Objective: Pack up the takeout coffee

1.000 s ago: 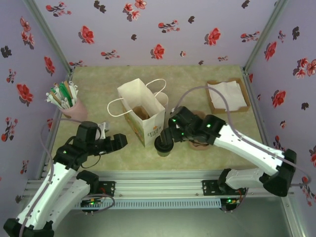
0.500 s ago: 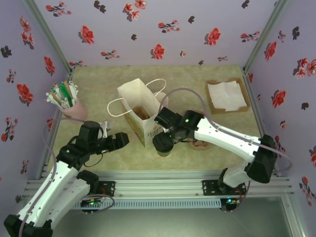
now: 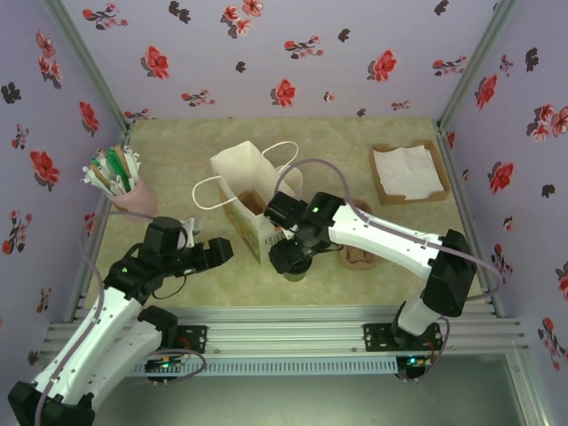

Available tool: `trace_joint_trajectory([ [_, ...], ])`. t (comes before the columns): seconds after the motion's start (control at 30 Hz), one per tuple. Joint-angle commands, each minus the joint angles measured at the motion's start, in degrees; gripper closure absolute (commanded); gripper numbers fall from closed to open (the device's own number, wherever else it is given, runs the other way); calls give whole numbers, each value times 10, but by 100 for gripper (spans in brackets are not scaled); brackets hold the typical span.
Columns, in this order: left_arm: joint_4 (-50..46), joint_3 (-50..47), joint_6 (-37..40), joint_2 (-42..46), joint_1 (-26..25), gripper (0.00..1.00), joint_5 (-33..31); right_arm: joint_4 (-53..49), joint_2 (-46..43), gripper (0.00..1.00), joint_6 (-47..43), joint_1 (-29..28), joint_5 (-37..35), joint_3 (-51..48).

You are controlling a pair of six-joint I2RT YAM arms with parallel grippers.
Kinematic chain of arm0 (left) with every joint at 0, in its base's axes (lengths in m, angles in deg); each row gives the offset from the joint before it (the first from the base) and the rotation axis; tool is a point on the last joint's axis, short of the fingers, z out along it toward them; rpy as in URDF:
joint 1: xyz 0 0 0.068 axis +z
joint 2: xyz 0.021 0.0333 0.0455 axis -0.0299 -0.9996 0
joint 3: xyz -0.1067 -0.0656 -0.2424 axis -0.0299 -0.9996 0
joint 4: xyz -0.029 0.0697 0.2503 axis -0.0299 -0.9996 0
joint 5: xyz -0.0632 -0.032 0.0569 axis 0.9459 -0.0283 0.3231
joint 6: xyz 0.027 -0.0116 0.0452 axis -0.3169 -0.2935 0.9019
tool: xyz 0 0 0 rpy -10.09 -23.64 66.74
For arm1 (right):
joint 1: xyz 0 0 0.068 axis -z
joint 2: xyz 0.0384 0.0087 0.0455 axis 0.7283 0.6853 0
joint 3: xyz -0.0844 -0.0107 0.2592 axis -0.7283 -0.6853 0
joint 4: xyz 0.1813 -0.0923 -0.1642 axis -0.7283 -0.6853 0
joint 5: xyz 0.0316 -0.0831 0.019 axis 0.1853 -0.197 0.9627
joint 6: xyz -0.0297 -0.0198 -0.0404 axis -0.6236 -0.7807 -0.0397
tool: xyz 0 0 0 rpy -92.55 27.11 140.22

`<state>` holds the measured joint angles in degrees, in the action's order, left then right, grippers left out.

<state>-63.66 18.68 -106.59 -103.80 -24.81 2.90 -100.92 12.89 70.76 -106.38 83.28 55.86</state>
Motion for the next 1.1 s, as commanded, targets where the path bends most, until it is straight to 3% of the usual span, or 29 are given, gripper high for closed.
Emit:
trace_joint_trajectory([
  [0.0, 9, -4, 1, 0, -4, 14, -7, -22, 12, 13, -13, -4, 1, 21],
  [0.17, 9, -5, 1, 1, -4, 14, -7, -22, 22, 17, -14, -4, 0, 26],
  [1.07, 4, -3, -1, 7, -4, 14, -6, -52, 34, 14, -18, -4, -30, 56],
])
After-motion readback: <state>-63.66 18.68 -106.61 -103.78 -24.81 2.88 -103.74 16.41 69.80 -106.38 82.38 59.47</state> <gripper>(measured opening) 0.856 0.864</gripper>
